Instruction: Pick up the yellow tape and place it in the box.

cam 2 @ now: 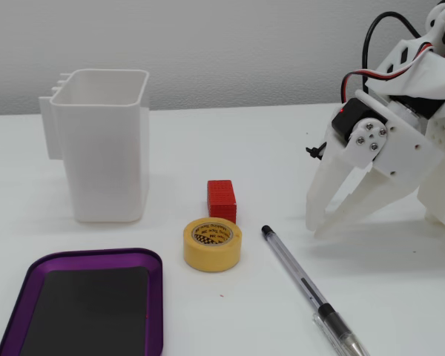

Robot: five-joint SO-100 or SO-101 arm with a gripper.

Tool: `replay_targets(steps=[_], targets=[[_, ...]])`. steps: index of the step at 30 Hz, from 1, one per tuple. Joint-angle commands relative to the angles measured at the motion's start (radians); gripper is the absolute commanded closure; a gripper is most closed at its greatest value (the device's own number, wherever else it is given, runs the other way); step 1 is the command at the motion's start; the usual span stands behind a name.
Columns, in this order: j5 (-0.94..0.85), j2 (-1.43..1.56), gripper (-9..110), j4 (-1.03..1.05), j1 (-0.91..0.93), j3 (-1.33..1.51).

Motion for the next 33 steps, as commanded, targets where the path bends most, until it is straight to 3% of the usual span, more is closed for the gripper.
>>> replay_targets(steps=[1,14,19,24,33], targets=[[-0.135,0.057,91,-0.064,0.014,-0.164],[-0.129,0.058,91,-0.067,0.014,-0.164],[-0.135,0.032,97,-0.075,0.014,-0.201],[-0.135,-0.276,94,-0.141,0.063,-0.279],[-0.184,-1.029,84,-0.156,0.12,-0.824]])
